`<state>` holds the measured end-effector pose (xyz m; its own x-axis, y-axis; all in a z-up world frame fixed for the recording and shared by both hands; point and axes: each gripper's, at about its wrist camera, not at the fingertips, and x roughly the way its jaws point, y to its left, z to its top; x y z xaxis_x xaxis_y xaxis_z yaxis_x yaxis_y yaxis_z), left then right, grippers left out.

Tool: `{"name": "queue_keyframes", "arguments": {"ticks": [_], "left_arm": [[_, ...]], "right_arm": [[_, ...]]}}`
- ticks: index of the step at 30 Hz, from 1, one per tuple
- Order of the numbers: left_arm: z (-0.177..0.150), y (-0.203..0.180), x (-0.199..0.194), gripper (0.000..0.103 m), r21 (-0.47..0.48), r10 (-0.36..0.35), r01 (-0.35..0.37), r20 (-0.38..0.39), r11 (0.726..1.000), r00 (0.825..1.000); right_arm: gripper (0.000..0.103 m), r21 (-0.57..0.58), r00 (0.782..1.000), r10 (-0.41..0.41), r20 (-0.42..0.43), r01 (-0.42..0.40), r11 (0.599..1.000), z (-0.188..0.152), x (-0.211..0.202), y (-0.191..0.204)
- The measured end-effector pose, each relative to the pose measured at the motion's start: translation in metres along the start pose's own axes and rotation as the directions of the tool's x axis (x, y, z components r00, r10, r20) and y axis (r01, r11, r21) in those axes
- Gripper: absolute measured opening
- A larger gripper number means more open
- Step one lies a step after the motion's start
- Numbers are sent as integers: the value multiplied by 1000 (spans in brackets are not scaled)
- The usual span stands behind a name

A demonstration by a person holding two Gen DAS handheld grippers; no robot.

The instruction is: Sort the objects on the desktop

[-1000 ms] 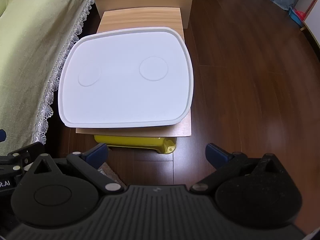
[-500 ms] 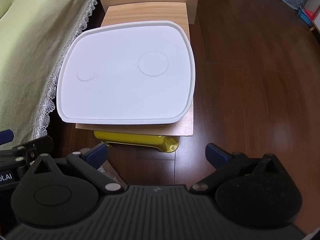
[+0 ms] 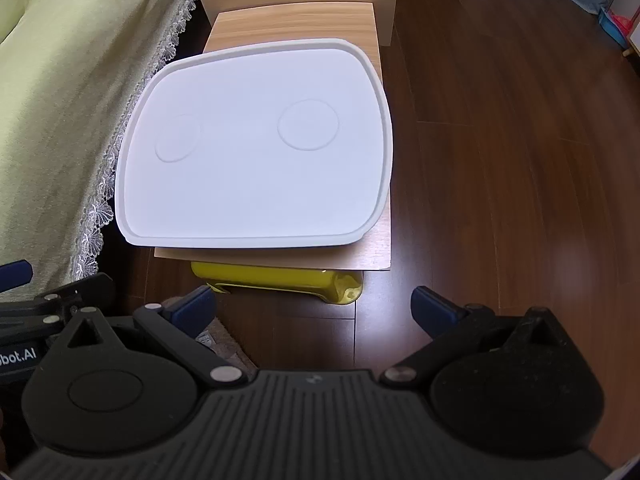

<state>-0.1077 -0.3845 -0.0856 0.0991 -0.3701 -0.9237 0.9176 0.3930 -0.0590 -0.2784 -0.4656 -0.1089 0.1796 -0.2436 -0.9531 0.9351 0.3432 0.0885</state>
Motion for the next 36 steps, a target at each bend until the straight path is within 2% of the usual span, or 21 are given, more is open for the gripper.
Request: {"name": "queue_keyframes", "arguments": {"ticks": [25,36], "left_arm": [[-2,5,3,102,-11,-18,18,-13,1000,1000],[-7,3,-2,102,8,4,-4,-10,1000,1000]], "right_arm": [[102,4,1000,-4,-14,4,1000,-4,5,-4],[102,-1,1000,-1,-11,1,1000,-7,1,-4]]}}
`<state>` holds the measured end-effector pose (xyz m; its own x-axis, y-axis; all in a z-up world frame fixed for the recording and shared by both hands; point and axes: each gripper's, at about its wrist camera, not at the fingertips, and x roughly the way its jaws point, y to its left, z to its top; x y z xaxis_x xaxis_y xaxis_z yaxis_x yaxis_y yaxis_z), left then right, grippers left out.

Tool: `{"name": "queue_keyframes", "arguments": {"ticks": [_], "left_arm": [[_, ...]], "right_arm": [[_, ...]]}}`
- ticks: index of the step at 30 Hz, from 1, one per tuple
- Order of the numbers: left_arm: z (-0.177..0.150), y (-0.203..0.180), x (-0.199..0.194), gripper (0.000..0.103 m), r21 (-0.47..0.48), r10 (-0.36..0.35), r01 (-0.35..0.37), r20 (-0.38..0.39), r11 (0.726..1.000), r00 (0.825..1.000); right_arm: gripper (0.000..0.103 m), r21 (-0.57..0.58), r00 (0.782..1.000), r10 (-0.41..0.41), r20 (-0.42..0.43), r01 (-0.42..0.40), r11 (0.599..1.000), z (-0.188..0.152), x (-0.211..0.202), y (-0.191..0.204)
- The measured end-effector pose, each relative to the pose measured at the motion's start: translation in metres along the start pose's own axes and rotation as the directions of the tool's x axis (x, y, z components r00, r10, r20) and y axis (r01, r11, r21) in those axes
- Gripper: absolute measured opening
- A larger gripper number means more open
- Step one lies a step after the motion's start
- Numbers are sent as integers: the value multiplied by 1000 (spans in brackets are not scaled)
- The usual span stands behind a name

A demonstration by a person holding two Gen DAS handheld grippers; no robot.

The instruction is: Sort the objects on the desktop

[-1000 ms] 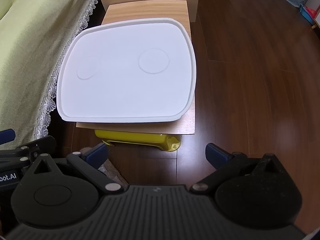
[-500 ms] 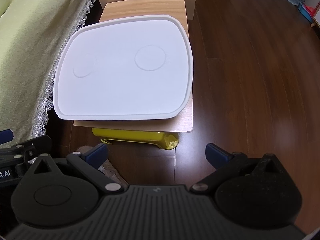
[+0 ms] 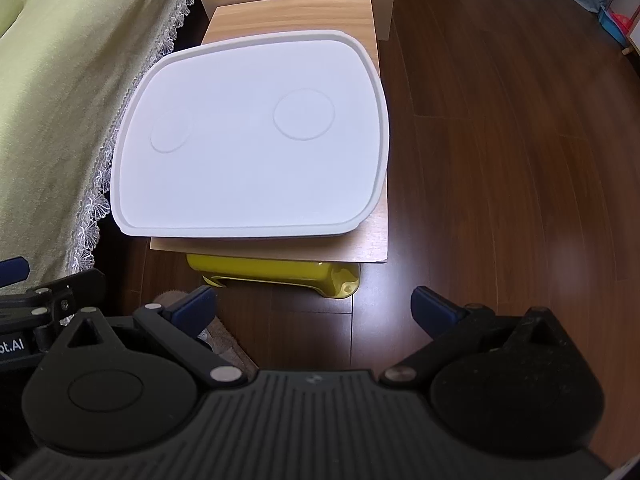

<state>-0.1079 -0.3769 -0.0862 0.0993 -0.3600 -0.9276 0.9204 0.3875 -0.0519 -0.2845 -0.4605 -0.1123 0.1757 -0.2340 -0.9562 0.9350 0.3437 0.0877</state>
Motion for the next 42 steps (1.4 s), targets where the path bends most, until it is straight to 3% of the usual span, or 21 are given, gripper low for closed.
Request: {"name": "queue_keyframes", "arguments": {"ticks": [8,18,42], "left_arm": [[-21,-3,-24,102,-32,-29,29,22,999,999],[-47,-18,-50,102,-17,4,-3,67,1000,998],[-49,-20,-51,102,-11,5,-4,83,1000,997]], "right_arm": [[102,-20,1000,16,14,-15,1000,-15,-12,0],[102,-39,998,34,47,-32,999,-43,-33,-9],[102,-49,997,46,60,-44,998,-48,-39,-11]]}}
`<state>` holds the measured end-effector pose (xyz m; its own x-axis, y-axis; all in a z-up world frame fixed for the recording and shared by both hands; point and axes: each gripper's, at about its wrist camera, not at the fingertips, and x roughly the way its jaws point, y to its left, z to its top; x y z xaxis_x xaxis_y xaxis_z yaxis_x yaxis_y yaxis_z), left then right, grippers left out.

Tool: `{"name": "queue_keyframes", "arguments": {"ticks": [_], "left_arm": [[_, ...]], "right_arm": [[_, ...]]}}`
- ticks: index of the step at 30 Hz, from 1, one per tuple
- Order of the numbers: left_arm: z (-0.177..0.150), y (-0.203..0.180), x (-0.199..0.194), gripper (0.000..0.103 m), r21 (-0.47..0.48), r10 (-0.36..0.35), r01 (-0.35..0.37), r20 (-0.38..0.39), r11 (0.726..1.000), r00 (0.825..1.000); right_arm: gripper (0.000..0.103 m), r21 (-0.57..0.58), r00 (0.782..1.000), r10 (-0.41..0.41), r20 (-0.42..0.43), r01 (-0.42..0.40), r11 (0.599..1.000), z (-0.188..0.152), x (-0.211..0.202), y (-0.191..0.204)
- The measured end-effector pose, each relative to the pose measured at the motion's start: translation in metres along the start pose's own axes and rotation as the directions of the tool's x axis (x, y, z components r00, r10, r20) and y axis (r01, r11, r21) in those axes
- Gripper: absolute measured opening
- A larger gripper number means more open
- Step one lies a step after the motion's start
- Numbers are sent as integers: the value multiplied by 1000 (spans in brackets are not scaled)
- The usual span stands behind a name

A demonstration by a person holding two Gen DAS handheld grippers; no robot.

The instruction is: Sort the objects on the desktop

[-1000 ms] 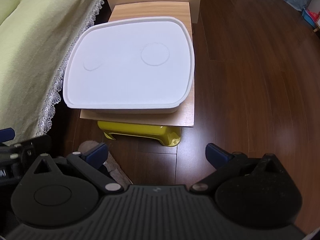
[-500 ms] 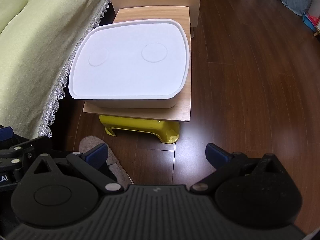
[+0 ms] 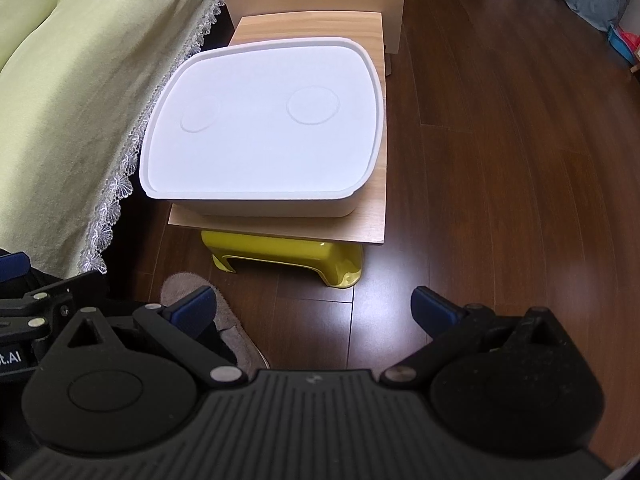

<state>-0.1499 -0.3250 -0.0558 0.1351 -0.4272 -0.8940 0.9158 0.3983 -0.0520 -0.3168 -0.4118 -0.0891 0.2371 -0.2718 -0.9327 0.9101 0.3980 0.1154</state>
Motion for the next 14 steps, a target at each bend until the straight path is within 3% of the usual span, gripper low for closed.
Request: {"name": "queue_keyframes", "arguments": {"ticks": [14], "left_arm": [[0,-1,-2,102,1,-12,12,33,1000,999]], "right_arm": [[102,8,1000,-1,-5,1,1000,1,3,0]]}}
